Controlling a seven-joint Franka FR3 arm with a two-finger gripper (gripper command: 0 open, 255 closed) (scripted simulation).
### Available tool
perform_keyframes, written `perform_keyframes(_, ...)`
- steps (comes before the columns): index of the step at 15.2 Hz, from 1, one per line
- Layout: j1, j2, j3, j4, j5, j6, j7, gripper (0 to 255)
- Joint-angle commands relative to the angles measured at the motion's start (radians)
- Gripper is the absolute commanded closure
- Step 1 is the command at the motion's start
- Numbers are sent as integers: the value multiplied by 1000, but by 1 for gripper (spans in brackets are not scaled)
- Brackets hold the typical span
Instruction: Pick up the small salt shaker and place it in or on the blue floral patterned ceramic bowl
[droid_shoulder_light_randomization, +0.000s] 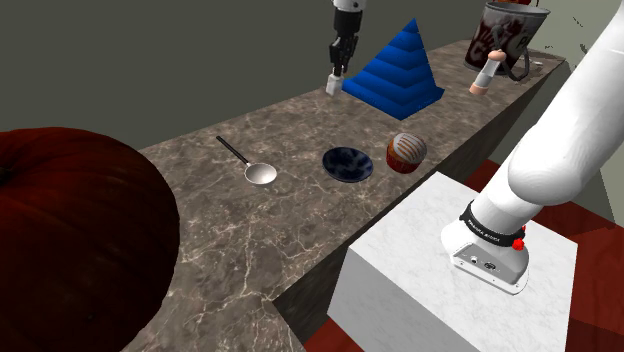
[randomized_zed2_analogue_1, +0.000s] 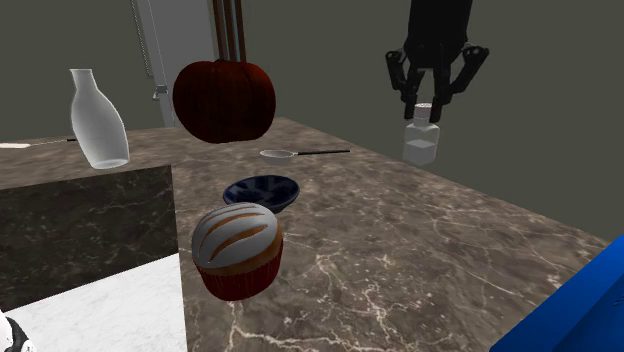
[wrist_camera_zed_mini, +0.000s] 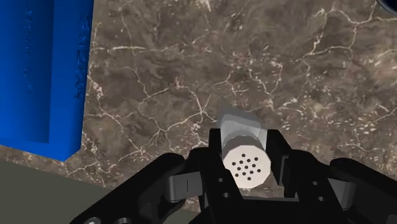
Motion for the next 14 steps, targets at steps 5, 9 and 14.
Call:
perform_keyframes(5, 30, -131, 30, -121, -9, -10, 64, 255)
perform_keyframes(9, 58, -254, 69, -235, -8, -19, 130, 255)
perform_keyframes(14, 96, -398, 125, -349, 11, -48, 216, 255)
